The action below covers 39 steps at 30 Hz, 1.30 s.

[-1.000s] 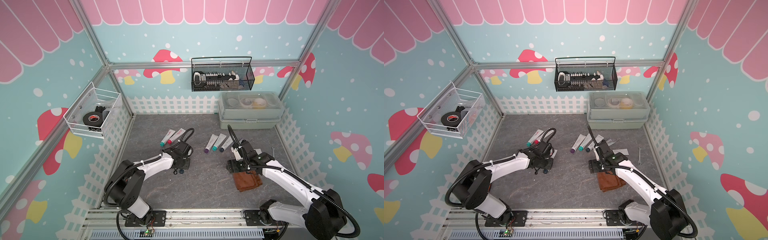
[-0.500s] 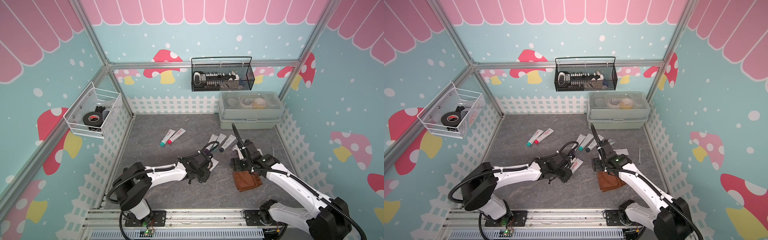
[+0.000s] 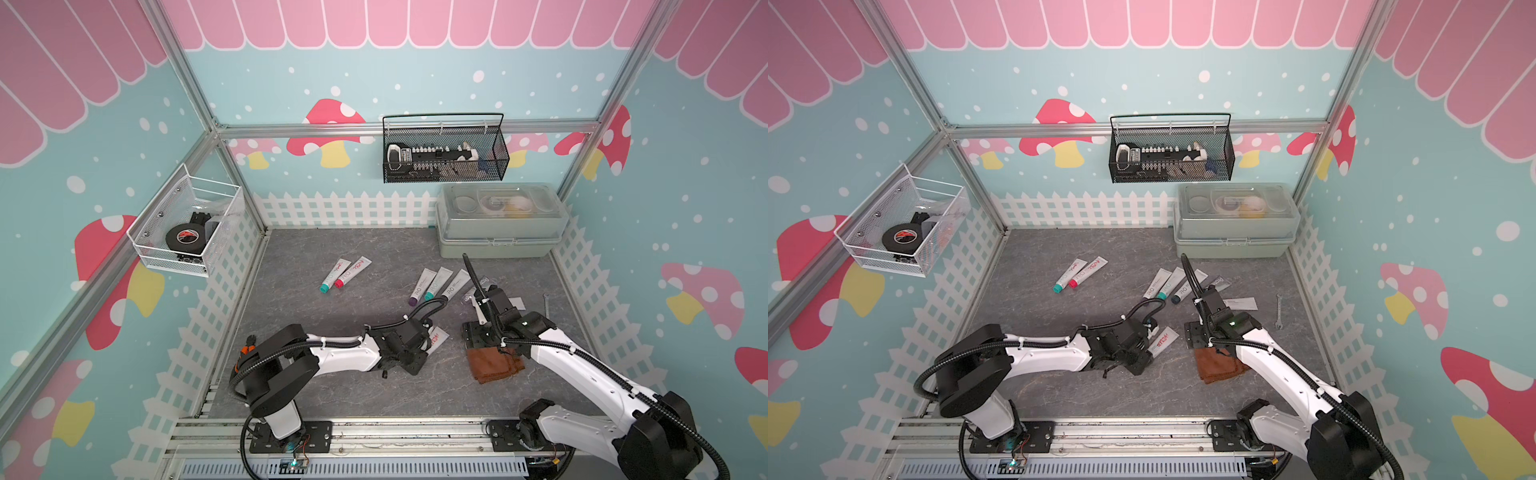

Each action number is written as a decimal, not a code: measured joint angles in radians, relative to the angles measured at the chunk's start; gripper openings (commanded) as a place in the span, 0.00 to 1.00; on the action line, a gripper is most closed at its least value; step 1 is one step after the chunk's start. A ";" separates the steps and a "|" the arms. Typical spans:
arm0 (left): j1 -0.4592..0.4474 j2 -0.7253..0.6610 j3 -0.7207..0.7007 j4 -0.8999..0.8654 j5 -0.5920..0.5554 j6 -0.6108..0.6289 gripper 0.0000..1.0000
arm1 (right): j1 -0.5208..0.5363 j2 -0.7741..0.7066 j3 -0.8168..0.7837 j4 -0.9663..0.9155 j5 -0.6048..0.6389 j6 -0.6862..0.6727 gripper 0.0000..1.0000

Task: Wipe the surface of the toothpaste tube
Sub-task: Place the toothpaste at the center of the board, then pick up the cleaning item at the center of the board.

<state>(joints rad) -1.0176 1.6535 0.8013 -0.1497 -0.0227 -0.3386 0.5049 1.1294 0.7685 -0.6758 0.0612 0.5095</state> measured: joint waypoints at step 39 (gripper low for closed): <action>-0.052 -0.003 -0.192 0.420 0.040 -0.055 0.27 | -0.001 0.274 0.019 0.114 0.009 -0.018 0.04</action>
<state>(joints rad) -1.0695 1.6501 0.6098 0.2699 0.0177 -0.3935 0.5037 1.4033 0.7872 -0.5621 0.0704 0.4911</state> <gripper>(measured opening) 0.278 0.085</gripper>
